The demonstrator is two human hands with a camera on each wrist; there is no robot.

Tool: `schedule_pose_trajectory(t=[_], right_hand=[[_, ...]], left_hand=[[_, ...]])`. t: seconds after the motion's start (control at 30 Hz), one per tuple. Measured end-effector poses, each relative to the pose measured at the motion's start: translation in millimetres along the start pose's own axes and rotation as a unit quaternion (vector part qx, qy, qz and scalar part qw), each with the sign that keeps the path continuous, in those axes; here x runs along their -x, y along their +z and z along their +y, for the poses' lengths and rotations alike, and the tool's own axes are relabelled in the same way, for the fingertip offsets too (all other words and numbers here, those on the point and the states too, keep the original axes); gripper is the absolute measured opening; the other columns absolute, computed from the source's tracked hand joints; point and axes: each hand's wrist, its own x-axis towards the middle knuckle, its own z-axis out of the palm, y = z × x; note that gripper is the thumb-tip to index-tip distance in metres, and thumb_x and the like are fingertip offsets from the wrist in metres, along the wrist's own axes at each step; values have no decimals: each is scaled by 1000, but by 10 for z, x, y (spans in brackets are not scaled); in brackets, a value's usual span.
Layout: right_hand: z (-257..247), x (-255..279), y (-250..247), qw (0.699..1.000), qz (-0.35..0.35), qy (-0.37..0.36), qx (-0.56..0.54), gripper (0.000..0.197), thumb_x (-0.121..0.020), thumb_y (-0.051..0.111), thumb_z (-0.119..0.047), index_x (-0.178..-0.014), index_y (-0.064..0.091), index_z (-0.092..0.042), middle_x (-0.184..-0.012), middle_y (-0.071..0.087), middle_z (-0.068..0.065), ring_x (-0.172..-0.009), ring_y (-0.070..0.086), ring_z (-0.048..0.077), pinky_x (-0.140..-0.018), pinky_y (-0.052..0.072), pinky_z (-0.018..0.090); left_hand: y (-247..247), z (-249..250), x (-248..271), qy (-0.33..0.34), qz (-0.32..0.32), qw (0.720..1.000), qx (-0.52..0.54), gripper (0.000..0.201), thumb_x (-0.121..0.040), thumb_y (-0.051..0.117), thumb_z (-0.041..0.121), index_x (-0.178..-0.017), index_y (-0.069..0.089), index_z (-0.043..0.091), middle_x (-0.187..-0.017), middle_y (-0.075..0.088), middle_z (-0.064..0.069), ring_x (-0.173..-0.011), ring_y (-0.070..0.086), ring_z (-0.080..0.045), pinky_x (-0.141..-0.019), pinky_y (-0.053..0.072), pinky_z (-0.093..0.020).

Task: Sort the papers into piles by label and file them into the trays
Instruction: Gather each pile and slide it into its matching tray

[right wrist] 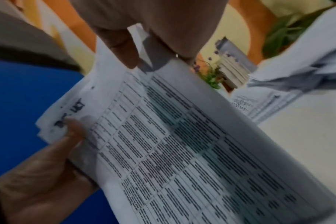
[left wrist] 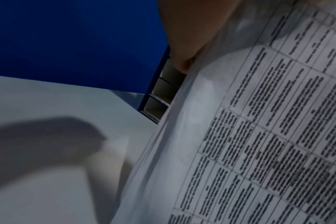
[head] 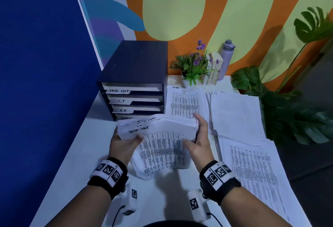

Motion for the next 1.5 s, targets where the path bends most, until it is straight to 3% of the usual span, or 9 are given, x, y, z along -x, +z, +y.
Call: schedule_pose_trajectory(t=[0.13, 0.27, 0.6, 0.8, 1.03, 1.17, 1.33, 1.4, 1.5], right_hand=[[-146, -53, 75, 887, 67, -331, 314, 71, -73, 53, 5, -139, 38, -17, -129, 46, 7, -121, 47, 17, -100, 43, 34], [-359, -79, 302, 750, 21, -394, 531, 53, -72, 54, -16, -124, 62, -19, -121, 55, 1, -119, 44, 25, -111, 21, 58], [-317, -5, 672, 693, -101, -411, 583, 43, -80, 51, -15, -122, 62, -18, -112, 58, -2, -106, 53, 24, -112, 22, 57], [-333, 46, 797, 718, -106, -386, 570, 22, -81, 61, -22, -103, 65, -22, -92, 53, -2, -92, 50, 25, -112, 22, 54], [-317, -6, 827, 687, -211, -464, 517, 42, -77, 52, -7, -111, 67, -26, -103, 62, -6, -109, 52, 22, -112, 20, 52], [-326, -141, 595, 726, -145, -388, 549, 66, -74, 55, -8, -137, 45, -26, -136, 50, -4, -129, 41, 22, -111, 17, 62], [-126, -335, 126, 886, 85, -203, 408, 88, -69, 53, -3, -147, 20, -24, -147, 31, -2, -139, 27, 19, -117, 19, 47], [-49, -349, 14, 982, 41, -62, 174, 87, -74, 58, 8, -142, 24, -34, -136, 42, -4, -129, 40, 14, -106, 38, 30], [36, -287, -21, 998, -40, 30, 39, 63, -85, 49, 16, -118, 42, -37, -106, 54, -1, -93, 54, 13, -78, 45, 21]], left_hand=[[28, 17, -17, 32, -28, 999, -4, 57, -64, 83, -5, -116, 63, 6, -108, 72, -9, -101, 69, -21, -81, 57, -30], [11, -91, -36, 35, -25, 998, -36, 47, -68, 79, -10, -111, 65, 2, -105, 73, -10, -99, 70, -25, -82, 58, -34], [34, -65, -21, 16, -46, 999, 16, 44, -58, 88, 6, -93, 63, -5, -86, 73, 0, -82, 66, -6, -77, 51, -22], [88, -3, -39, -42, -40, 991, 117, 35, -87, 45, -9, -63, 57, 14, -60, 49, 0, -49, 55, -9, -48, 48, -19], [54, 41, -6, -64, -93, 989, 97, 52, -45, 64, 58, -79, 58, 19, -55, 65, 18, -53, 62, 5, -53, 51, -12], [21, 123, -5, -46, -47, 996, 54, 13, -73, 74, -6, -80, 72, 5, -76, 71, -4, -73, 69, -13, -71, 55, -22], [-131, 306, -86, 14, -8, 999, -27, 23, -73, 79, -2, -86, 73, 16, -83, 76, 2, -78, 72, -11, -72, 55, -23], [-131, 303, -126, 7, -12, 999, -32, 23, -73, 77, -3, -82, 72, 17, -78, 76, 6, -74, 71, -8, -70, 55, -21], [-110, 238, -130, -4, 5, 998, -61, 22, -74, 78, 2, -91, 71, 14, -84, 76, 4, -82, 72, -12, -79, 58, -28]])
